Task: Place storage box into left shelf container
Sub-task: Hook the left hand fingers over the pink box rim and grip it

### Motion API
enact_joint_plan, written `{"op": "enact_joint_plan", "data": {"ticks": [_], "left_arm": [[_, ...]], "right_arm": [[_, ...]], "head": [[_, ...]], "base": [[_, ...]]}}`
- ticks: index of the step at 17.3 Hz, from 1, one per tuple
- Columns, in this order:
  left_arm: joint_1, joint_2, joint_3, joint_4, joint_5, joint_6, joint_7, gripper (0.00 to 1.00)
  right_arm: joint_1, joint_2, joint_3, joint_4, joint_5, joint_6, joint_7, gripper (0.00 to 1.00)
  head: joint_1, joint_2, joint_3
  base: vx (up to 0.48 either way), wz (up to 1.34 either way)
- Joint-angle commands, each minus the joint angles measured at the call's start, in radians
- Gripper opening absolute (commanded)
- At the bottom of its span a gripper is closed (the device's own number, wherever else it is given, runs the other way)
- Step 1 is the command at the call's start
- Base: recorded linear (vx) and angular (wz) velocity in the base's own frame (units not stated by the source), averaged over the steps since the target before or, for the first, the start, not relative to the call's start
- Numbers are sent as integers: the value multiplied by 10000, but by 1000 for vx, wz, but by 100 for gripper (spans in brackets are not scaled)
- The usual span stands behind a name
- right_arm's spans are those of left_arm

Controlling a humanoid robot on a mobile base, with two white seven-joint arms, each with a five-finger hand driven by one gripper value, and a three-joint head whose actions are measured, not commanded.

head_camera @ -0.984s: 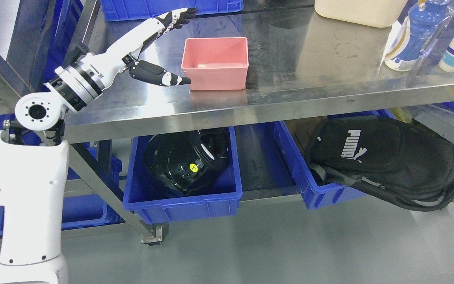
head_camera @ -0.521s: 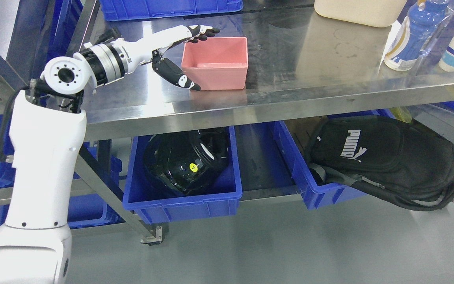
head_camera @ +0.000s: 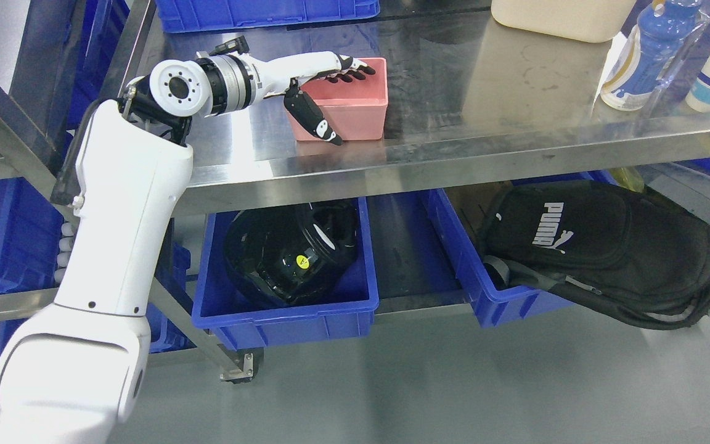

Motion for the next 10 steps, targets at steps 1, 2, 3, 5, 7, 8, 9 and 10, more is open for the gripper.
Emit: {"op": "enact_joint_plan", "data": {"ticks": [1, 2, 3, 5, 7, 8, 9, 10], "left_arm": [[-436, -572, -420, 2225, -612, 2, -177, 79], [-436, -572, -359, 2255, -613, 2, -192, 74], [-436, -572, -283, 2316, -613, 2, -192, 67], [-436, -572, -84, 2332, -597, -13, -192, 48], [-436, -572, 315, 2348, -597, -105, -192, 29], [-436, -572, 438, 2348, -597, -136, -192, 25], [-436, -572, 545, 2333, -597, -151, -192, 20], [-421, -572, 683, 2332, -597, -167, -192, 17]], "right_arm": [[77, -175, 0, -174, -31, -1, -7, 100], [77, -175, 0, -174, -31, -1, -7, 100], [77, -175, 0, -174, -31, -1, -7, 100], [77, -175, 0, -174, -31, -1, -7, 100], [77, -175, 0, -174, -31, -1, -7, 100], [77, -175, 0, -174, -31, -1, -7, 100], [77, -175, 0, -174, -31, -1, -7, 100], [77, -175, 0, -174, -31, -1, -7, 100]], "head": [[0, 0, 0], [0, 0, 0], [0, 0, 0], [0, 0, 0], [0, 0, 0], [0, 0, 0], [0, 0, 0], [0, -1, 0]], "base": [[0, 0], [0, 0], [0, 0], [0, 0], [0, 0], [0, 0], [0, 0], [0, 0]]}}
